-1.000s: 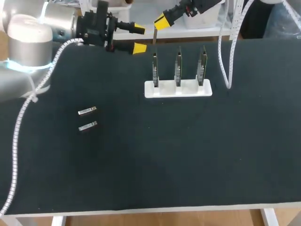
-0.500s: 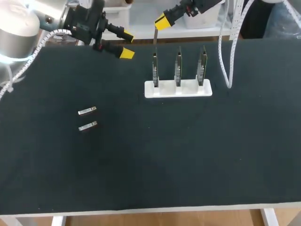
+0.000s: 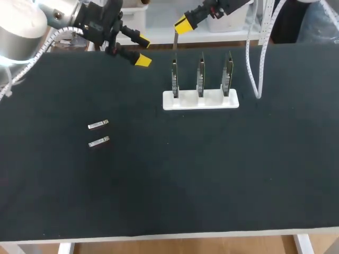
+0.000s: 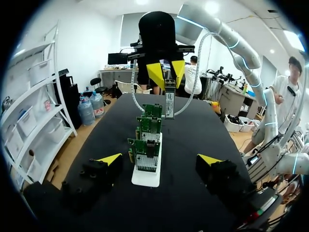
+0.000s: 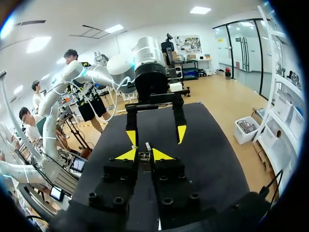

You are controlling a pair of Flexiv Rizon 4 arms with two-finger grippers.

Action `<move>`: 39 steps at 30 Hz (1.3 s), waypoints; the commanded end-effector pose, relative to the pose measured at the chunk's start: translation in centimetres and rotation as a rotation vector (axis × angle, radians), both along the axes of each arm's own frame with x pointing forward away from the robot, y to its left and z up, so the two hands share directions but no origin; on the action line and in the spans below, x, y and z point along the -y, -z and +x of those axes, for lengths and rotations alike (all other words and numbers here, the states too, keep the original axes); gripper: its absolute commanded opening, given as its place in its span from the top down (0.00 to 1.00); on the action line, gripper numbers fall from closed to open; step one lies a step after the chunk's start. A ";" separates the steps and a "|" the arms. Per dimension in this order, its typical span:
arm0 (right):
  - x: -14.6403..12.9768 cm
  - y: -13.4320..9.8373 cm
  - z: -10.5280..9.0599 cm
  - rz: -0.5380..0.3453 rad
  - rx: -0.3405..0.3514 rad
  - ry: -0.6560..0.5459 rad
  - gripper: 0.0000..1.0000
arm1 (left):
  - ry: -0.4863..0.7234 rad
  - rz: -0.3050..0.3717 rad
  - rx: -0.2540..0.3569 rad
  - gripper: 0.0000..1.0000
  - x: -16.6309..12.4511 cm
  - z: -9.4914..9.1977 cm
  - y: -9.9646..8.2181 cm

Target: Pick up the optical module with the left hand, and insert it into the network port with the right hand.

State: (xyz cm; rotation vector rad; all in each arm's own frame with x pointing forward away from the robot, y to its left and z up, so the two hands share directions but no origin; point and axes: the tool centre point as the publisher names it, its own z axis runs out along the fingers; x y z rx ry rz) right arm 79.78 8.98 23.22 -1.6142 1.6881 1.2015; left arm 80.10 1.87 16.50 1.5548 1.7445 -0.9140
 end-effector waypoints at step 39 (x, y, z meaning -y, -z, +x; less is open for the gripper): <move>0.4 0.2 1.1 -0.055 0.006 -0.132 1.00 | -0.045 0.013 0.004 0.00 -0.2 -0.4 -0.1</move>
